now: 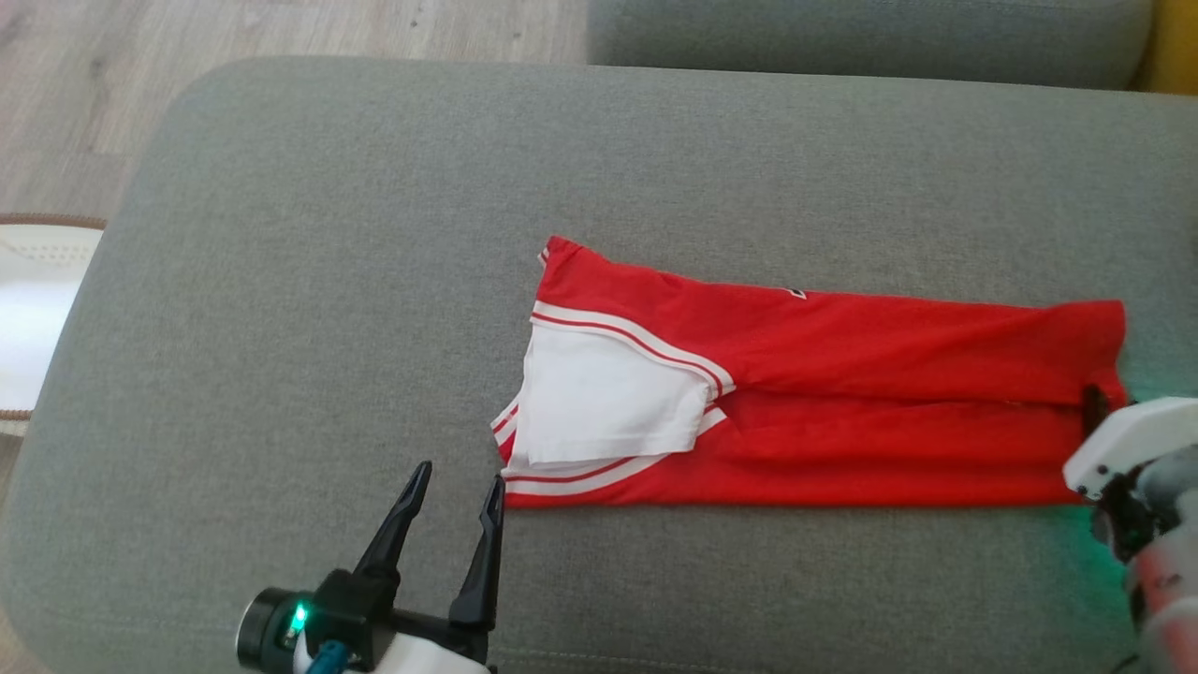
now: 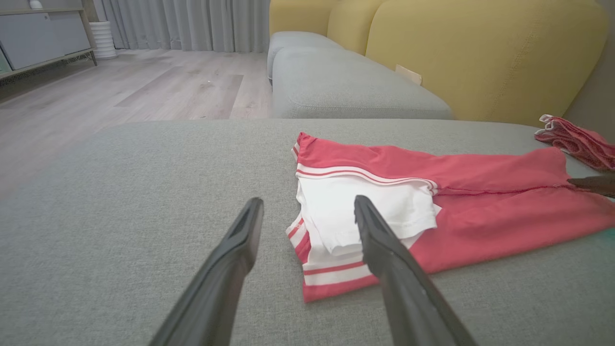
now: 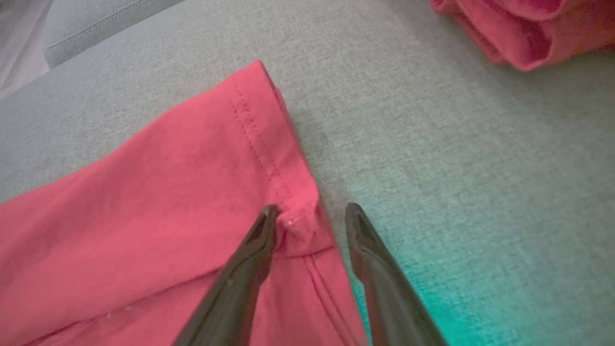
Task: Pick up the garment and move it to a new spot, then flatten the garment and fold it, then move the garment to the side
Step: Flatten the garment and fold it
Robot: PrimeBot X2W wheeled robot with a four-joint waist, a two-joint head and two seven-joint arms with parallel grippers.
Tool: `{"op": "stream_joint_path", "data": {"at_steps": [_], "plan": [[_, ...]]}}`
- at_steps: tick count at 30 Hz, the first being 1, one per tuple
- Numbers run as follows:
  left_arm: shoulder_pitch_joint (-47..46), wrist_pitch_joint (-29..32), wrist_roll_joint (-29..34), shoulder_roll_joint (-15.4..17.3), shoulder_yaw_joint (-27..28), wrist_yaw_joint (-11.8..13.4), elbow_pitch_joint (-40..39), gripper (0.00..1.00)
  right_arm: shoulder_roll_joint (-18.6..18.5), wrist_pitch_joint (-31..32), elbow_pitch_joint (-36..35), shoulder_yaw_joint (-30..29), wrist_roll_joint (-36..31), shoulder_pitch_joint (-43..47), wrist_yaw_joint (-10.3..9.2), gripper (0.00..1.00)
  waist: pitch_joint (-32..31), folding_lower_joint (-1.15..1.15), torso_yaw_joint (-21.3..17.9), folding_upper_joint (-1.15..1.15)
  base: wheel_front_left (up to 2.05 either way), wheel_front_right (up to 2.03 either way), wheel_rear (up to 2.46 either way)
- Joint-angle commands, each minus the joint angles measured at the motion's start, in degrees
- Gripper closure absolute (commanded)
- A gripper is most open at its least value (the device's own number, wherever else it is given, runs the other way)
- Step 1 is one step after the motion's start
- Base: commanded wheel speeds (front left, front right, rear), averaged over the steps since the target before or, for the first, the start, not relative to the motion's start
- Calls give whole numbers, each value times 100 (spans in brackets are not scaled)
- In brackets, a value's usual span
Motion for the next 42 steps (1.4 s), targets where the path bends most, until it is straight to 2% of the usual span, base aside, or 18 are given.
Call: {"op": "stream_joint_path", "data": {"at_steps": [1,2,3,5,6,7,12,19,25,28,32,35,37,38,42], "plan": [[-204,-70,-42,-64,153,30,-188,0,85,83,-5,186,17,-30,-5,32,-14,0,-25,0,0,0,0],[-208,-70,-61,-64,143,38,-195,0,113,112,5,211,46,-12,-5,39,-20,0,-41,0,0,0,0],[-213,-70,-75,-65,132,46,-201,0,136,145,16,234,79,8,-5,54,-25,0,-56,0,0,0,0],[-219,-70,-89,-65,110,56,-209,0,164,200,32,273,137,46,-5,66,-38,0,-83,0,0,0,0],[-226,-70,-91,-65,100,60,-216,0,174,245,42,293,171,60,-5,87,-37,0,-92,0,0,0,0],[-234,-70,-94,-65,92,66,-224,0,186,283,43,323,201,68,-5,100,-33,0,-98,0,0,0,0],[-281,-70,-91,-66,90,72,-246,0,92,214,-79,462,283,90,-5,100,-23,0,-106,0,0,0,0],[-248,-70,-72,-66,179,77,-248,0,-392,-68,-288,664,52,38,-5,100,-141,0,-214,0,0,0,0],[-136,-70,-91,-66,188,86,-273,0,-709,-44,-675,669,-32,-152,-5,100,-308,0,-378,0,0,0,0],[-92,-70,-97,-66,184,93,-271,0,-654,46,-1079,727,-21,-217,-5,100,-392,0,-437,0,0,0,0],[-44,-70,-108,-66,171,96,-246,0,-398,309,-1838,911,191,-96,-5,100,-523,0,-461,0,0,0,0],[-5,-70,-126,-66,146,88,-225,0,-172,571,-2543,1068,448,215,-5,100,-684,0,-411,0,0,0,0],[35,-70,-151,-66,104,93,-237,0,31,904,-3352,1223,689,646,-5,100,-840,0,-318,0,0,0,0],[35,-70,-151,-66,104,93,-237,0,31,904,-3352,1223,689,646,-5,100,-840,0,-318,0,0,0,0],[26,-70,-198,-66,6,117,-243,0,366,1309,-4413,1346,800,1177,-5,100,-963,0,-134,0,0,0,0]]}}
